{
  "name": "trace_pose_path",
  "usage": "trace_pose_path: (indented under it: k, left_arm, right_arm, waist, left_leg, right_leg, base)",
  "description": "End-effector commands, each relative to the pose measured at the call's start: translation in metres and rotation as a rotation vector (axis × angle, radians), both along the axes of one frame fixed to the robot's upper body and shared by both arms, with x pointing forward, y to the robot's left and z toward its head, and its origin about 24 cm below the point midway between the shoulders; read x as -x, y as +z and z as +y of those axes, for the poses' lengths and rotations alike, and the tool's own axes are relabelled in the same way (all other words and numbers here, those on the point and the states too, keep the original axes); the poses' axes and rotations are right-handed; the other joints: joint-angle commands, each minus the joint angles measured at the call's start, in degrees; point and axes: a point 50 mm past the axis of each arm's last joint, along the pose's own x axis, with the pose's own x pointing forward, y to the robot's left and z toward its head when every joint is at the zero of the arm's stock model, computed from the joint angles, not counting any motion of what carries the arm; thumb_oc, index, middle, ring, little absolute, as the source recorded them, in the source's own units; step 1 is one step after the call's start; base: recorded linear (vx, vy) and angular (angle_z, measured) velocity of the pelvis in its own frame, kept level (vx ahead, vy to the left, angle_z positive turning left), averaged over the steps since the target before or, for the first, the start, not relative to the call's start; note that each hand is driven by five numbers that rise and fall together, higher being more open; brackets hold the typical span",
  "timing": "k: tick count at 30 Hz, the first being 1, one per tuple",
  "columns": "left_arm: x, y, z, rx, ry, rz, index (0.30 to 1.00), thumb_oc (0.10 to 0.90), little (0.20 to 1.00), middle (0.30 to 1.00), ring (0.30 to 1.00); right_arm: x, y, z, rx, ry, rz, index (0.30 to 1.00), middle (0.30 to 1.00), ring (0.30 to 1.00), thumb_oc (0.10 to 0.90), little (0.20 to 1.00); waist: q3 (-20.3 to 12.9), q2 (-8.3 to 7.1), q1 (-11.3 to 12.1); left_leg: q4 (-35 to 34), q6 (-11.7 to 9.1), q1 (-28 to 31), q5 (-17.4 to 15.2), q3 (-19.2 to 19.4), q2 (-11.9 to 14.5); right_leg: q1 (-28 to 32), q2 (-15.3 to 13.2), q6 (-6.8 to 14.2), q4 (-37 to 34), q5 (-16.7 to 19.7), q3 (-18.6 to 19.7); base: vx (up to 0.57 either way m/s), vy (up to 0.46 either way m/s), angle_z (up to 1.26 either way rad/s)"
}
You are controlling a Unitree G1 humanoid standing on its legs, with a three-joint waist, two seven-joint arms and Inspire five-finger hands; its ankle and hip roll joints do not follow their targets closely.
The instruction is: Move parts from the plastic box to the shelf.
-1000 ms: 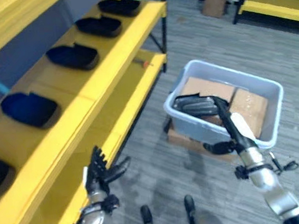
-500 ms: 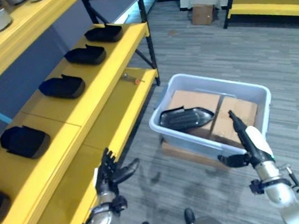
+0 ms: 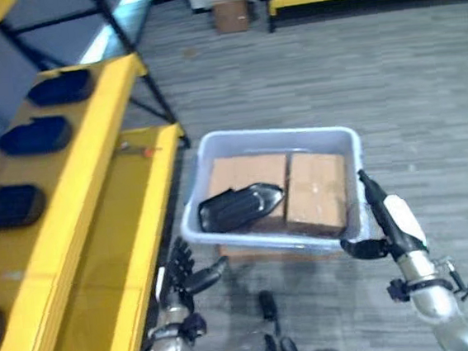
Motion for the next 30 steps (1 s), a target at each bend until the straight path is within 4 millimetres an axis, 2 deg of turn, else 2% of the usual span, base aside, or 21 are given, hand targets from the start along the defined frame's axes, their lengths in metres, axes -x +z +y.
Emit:
trace_pose_path:
  k: [1, 6, 8, 10, 11, 12, 14, 15, 17, 19, 20, 21, 23, 30]
  left_arm:
    - [-0.024, 0.047, 0.002, -0.01, 0.014, -0.276, 1.0, 0.9, 1.0, 1.0, 1.0]
    - [-0.024, 0.05, 0.007, -0.019, 0.036, -0.283, 1.0, 0.9, 1.0, 1.0, 1.0]
    - [-0.024, 0.051, 0.009, -0.028, 0.044, -0.282, 1.0, 0.9, 1.0, 1.0, 1.0]
    - [-0.024, 0.052, 0.01, -0.032, 0.046, -0.283, 1.0, 0.9, 1.0, 1.0, 1.0]
    - [-0.025, 0.054, 0.012, -0.048, 0.043, -0.291, 1.0, 0.9, 1.0, 1.0, 1.0]
    - [-0.025, 0.055, 0.013, -0.054, 0.044, -0.291, 1.0, 0.9, 1.0, 1.0, 1.0]
    - [-0.026, 0.055, 0.015, -0.068, 0.05, -0.292, 1.0, 0.9, 1.0, 1.0, 1.0]
    - [-0.028, 0.059, 0.018, -0.082, 0.056, -0.308, 1.0, 0.9, 1.0, 1.0, 1.0]
    - [-0.03, 0.062, 0.019, -0.078, 0.068, -0.32, 1.0, 0.9, 1.0, 1.0, 1.0]
    - [-0.03, 0.06, 0.021, -0.073, 0.087, -0.316, 1.0, 0.9, 1.0, 1.0, 1.0]
    - [-0.029, 0.058, 0.02, -0.07, 0.088, -0.306, 1.0, 0.9, 1.0, 1.0, 1.0]
    - [-0.028, 0.056, 0.02, -0.065, 0.087, -0.3, 1.0, 0.9, 1.0, 1.0, 1.0]
    - [-0.027, 0.054, 0.019, -0.052, 0.086, -0.294, 1.0, 0.9, 1.0, 1.0, 1.0]
    - [-0.018, 0.043, 0.017, -0.037, 0.073, -0.238, 1.0, 0.9, 1.0, 1.0, 1.0]
  right_arm:
    - [-0.017, 0.047, 0.014, 0.038, 0.102, -0.238, 1.0, 1.0, 1.0, 0.9, 1.0]
    - [-0.024, 0.047, 0.024, 0.022, 0.138, -0.234, 1.0, 1.0, 1.0, 0.9, 1.0]
    - [-0.026, 0.048, 0.027, 0.014, 0.149, -0.238, 1.0, 1.0, 1.0, 0.9, 1.0]
    - [-0.027, 0.048, 0.028, 0.013, 0.153, -0.237, 1.0, 1.0, 1.0, 0.9, 1.0]
    - [-0.03, 0.049, 0.034, 0.004, 0.173, -0.241, 1.0, 1.0, 1.0, 0.9, 1.0]
    - [-0.031, 0.049, 0.036, -0.002, 0.181, -0.243, 1.0, 1.0, 1.0, 0.9, 1.0]
    - [-0.032, 0.049, 0.039, -0.008, 0.194, -0.243, 1.0, 1.0, 1.0, 0.9, 1.0]
    - [-0.036, 0.052, 0.045, -0.015, 0.212, -0.257, 1.0, 1.0, 1.0, 0.9, 1.0]
    - [-0.039, 0.055, 0.048, -0.018, 0.221, -0.273, 1.0, 1.0, 1.0, 0.9, 1.0]
    - [-0.039, 0.058, 0.049, -0.016, 0.225, -0.293, 1.0, 1.0, 1.0, 0.9, 1.0]
    - [-0.038, 0.058, 0.049, -0.016, 0.227, -0.292, 1.0, 1.0, 1.0, 0.9, 1.0]
    - [-0.035, 0.056, 0.048, -0.015, 0.224, -0.283, 1.0, 1.0, 1.0, 0.9, 1.0]
    - [-0.033, 0.056, 0.047, -0.009, 0.225, -0.28, 1.0, 1.0, 1.0, 0.9, 1.0]
    - [-0.024, 0.052, 0.035, -0.004, 0.19, -0.258, 1.0, 1.0, 1.0, 0.9, 1.0]
  waist:
    - [-5.2, 2.47, 1.2]
    - [-6.2, 2.01, 1.7]
    - [-6.4, 1.77, 2.2]
    - [-6.4, 1.69, 2.3]
    - [-5.7, 1.83, 2.3]
    - [-5.3, 1.74, 2.2]
    - [-4.8, 1.62, 2.2]
    - [-3.6, 1.75, 2.2]
    - [-2.9, 1.73, 2.0]
    - [-1.9, 1.12, 1.4]
    - [-1.8, 0.69, 1.0]
    - [-1.9, 0.28, 1.1]
    - [-2.4, -0.25, 1.2]
    - [-4.6, 0.36, 1.1]
  left_leg:
    - [-1.5, -10.1, 2.7, 5.0, -2.5, 7.1]
    - [0.1, -8.5, 2.3, 1.5, 0.3, 6.5]
    - [0.4, -7.8, 2.2, 0.5, 1.0, 6.3]
    - [0.4, -7.4, 2.3, 0.0, 1.1, 6.2]
    - [0.3, -6.8, 2.8, -0.6, 1.4, 6.2]
    - [0.1, -6.7, 3.0, -0.7, 1.6, 6.4]
    - [-0.3, -6.7, 3.5, -1.0, 1.7, 6.5]
    - [-1.6, -7.0, 4.8, -1.2, 2.5, 6.8]
    - [-2.6, -7.7, 6.1, -1.9, 2.1, 7.1]
    - [-2.1, -8.1, 6.2, -1.1, 2.6, 8.0]
    - [-1.9, -8.3, 6.6, -1.4, 1.9, 8.0]
    - [-1.3, -8.5, 7.0, -1.4, 1.4, 8.0]
    - [-1.4, -9.0, 7.2, -1.1, 1.2, 8.3]
    - [-3.5, -10.7, 8.6, 1.2, -0.7, 10.1]
  right_leg:
    - [-3.9, -10.6, 1.9, 0.2, -1.2, 1.4]
    - [-5.0, -13.5, 4.4, -0.1, -1.1, 3.3]
    - [-6.1, -14.4, 5.1, 1.9, -1.6, 3.6]
    - [-7.0, -14.4, 5.4, 3.8, -2.0, 3.8]
    - [-9.8, -13.8, 6.2, 9.8, -2.1, 4.3]
    - [-11.2, -12.9, 6.2, 12.5, -2.3, 4.2]
    - [-12.5, -12.4, 6.3, 14.1, -2.6, 3.3]
    - [-16.0, -12.2, 6.2, 12.9, -1.1, 1.0]
    - [-19.9, -12.0, 5.6, 9.8, 1.2, -0.3]
    - [-22.5, -11.9, 5.5, 7.2, 4.7, -0.6]
    - [-22.7, -11.1, 5.2, 7.2, 4.8, 0.0]
    - [-20.9, -11.8, 4.8, 7.1, 3.9, -1.0]
    - [-19.6, -11.9, 4.4, 5.4, 4.5, -1.2]
    - [-13.8, -10.9, 2.6, 0.8, 3.6, -4.2]
  base:
    - [0.15, 0.123, -0.52]
    - [0.16, 0.116, -0.46]
    - [0.15, 0.085, -0.17]
    - [0.1, 0.064, 0.01]
    - [0.07, 0.041, 0.09]
    - [0.07, 0.039, -0.09]
    - [0.0, -0.01, -0.18]
    - [-0.04, -0.045, -0.17]
    - [-0.01, -0.082, -0.44]
    - [-0.05, -0.156, -0.02]
    - [0.03, -0.147, 0.35]
    - [0.04, -0.143, 0.45]
    - [0.0, -0.123, 0.58]
    - [0.01, -0.145, 0.2]
